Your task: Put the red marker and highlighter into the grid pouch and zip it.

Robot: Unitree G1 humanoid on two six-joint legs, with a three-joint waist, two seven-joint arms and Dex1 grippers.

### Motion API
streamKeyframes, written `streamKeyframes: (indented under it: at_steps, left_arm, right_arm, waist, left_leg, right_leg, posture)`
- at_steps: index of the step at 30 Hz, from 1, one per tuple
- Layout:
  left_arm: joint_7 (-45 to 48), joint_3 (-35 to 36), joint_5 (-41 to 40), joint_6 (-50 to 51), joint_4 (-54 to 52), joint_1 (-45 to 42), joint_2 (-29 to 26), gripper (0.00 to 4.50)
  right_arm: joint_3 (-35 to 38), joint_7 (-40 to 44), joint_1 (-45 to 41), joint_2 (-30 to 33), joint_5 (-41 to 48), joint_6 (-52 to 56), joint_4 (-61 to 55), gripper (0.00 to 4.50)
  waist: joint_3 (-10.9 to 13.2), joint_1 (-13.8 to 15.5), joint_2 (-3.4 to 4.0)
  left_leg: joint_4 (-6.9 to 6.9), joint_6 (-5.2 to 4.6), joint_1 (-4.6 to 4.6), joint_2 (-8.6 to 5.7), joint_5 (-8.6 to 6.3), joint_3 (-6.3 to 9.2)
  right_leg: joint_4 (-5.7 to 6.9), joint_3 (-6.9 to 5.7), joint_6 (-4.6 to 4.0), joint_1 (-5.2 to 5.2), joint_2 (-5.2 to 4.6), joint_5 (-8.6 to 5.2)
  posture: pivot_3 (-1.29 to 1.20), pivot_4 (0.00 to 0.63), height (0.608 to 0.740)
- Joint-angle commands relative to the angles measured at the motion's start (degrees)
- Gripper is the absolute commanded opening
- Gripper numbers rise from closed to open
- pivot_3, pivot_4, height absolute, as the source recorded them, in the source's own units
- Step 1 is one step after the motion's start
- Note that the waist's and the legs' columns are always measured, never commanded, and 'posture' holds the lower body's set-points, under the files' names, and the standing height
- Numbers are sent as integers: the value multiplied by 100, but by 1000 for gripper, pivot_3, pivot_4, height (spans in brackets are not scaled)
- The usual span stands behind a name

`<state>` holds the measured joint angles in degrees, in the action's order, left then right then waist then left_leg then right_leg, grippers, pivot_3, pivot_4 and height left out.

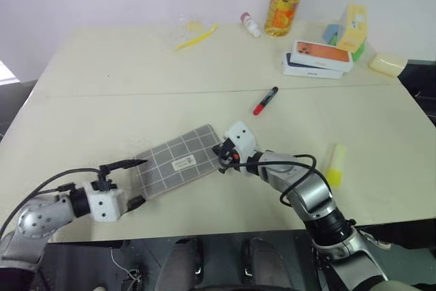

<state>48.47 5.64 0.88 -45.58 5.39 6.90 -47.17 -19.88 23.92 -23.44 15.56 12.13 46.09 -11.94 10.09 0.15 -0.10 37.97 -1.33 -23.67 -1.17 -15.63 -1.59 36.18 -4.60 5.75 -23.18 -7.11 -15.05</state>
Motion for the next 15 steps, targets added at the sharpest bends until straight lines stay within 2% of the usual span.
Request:
streamKeyframes:
  at_steps: [1, 2, 3, 4, 8, 10, 15]
  left_arm:
    - [-84, -244, 135, -379, 297, -221, 46, 3660]
    - [-107, -292, 103, -432, 347, -306, 63, 3317]
    - [-125, -330, 69, -466, 386, -358, 65, 2632]
    - [-147, -371, 17, -542, 423, -436, 90, 2238]
    - [-189, -501, -99, -714, 509, -535, 100, 118]
    - [-228, -514, -234, -444, 392, -485, 144, 47]
    - [-424, -423, -1565, 2080, -807, -265, 545, 47]
  right_arm:
    - [56, -86, 77, -15, -104, 154, 80, 88]
    - [63, -92, 87, -14, -110, 160, 63, 88]
    - [67, -94, 94, -15, -115, 165, 52, 88]
    - [79, -110, 105, -16, -122, 172, 38, 88]
    - [146, -133, 128, 1, -127, 119, -8, 88]
    - [225, -140, 99, 16, -145, -37, -37, 88]
    - [721, 14, -175, 300, -111, -568, -174, 88]
  waist:
    - [0, -4, 0]
    - [0, 7, 0]
    - [0, 14, -1]
    - [-1, 11, -2]
    - [0, 14, -1]
    - [0, 18, -1]
    - [7, 31, -1]
  left_leg:
    - [0, 0, 0, 0, 0, -1]
    - [0, 0, 0, 0, 0, -1]
    - [0, -1, 0, 1, 0, -1]
    - [1, -1, 0, 1, 1, -1]
    - [3, -1, 0, 1, 1, -1]
    - [3, -1, 0, 1, 1, -1]
    - [8, -2, 0, 1, 2, -1]
  right_leg:
    - [0, 0, 1, 0, 1, 0]
    - [1, -1, 1, 0, 2, 0]
    - [1, -2, 2, 0, 4, 1]
    - [1, -2, 3, 1, 7, 2]
    - [1, -2, 8, 3, 11, 4]
    - [1, -2, 9, 4, 12, 4]
    - [1, -1, 21, 8, 21, 11]
  posture:
    - [0, 150, 740]
    - [0, 150, 740]
    - [0, 150, 740]
    - [0, 150, 740]
    - [0, 150, 740]
    - [0, 150, 740]
    - [0, 150, 740]
